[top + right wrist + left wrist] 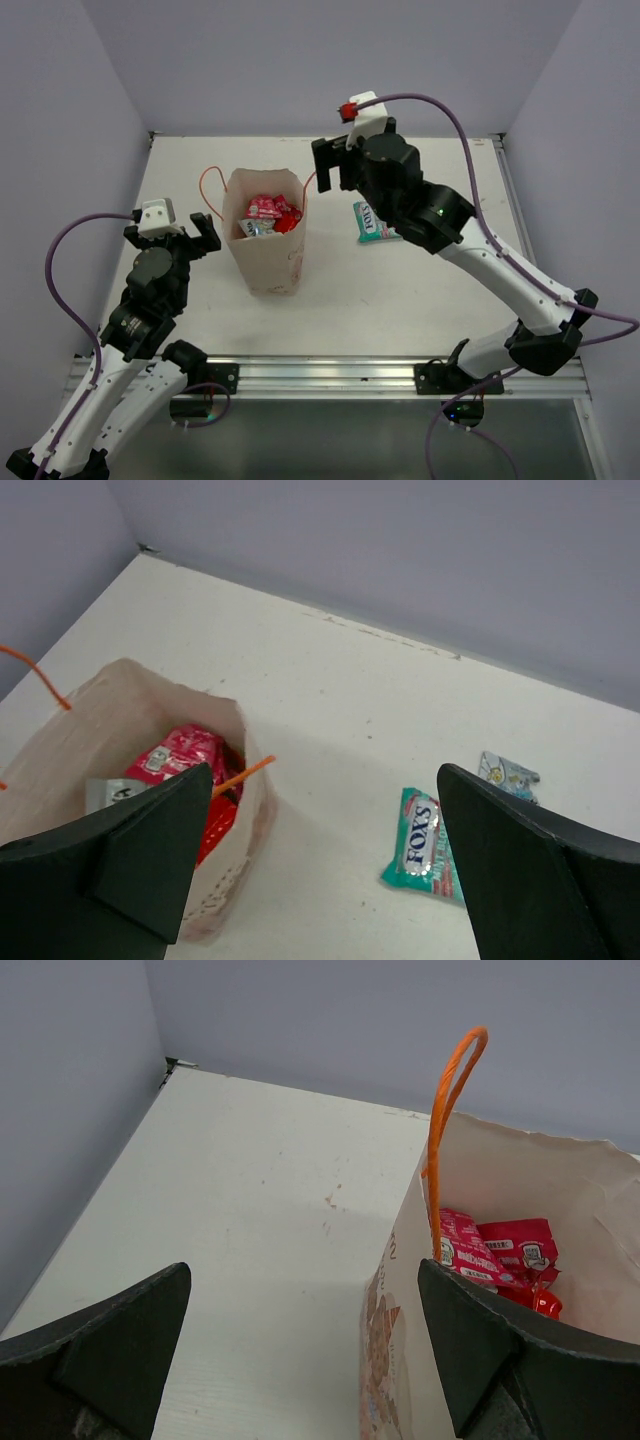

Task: Place the snacks into the paper bag
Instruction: Pick up the snack from the center of the board.

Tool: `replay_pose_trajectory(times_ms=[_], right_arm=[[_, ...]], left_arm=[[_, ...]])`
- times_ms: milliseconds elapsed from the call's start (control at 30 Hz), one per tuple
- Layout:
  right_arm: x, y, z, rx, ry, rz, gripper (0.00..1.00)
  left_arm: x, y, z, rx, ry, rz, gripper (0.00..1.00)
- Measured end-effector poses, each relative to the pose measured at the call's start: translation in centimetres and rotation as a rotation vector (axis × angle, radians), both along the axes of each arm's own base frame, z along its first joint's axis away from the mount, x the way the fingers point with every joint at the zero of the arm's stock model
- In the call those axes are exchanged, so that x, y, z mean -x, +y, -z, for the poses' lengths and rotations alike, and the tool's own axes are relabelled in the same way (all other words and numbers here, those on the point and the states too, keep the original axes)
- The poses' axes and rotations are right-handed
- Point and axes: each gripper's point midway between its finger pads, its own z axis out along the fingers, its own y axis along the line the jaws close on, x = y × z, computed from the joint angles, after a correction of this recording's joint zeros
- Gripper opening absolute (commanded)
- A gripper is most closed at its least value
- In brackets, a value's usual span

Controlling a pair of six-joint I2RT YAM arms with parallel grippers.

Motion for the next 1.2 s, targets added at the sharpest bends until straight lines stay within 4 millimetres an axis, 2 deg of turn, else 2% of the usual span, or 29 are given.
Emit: replay_pose_trajectory(times_ms=[167, 300, 733, 900, 1200], right_arm=[[-2.2, -5.3, 1.1, -0.04, 0.028, 0.112, 0.99], [-3.7, -8.7, 2.3, -0.061, 0.054, 0.192, 0.99], [-8.3, -17.0, 9.1, -0.184, 0.215, 0.399, 0.98], [-10.8, -19.7, 13.3, -0.26, 0.305, 0.47, 0.97], [-14.4, -21.1, 22.8, -0.293, 0.512, 0.513, 0.96]], left_arm=[[0.0, 0.0, 0.0, 0.0, 0.0, 0.0, 1.0], [0.0, 0.0, 0.0, 0.0, 0.0, 0.003, 1.0], [0.0, -0.1, 0.0, 0.001, 0.0, 0.007, 1.0], [0.0, -0.1, 0.0, 0.001, 0.0, 0.007, 1.0], [0.0, -0.1, -0.1, 0.002, -0.002, 0.008, 1.0]])
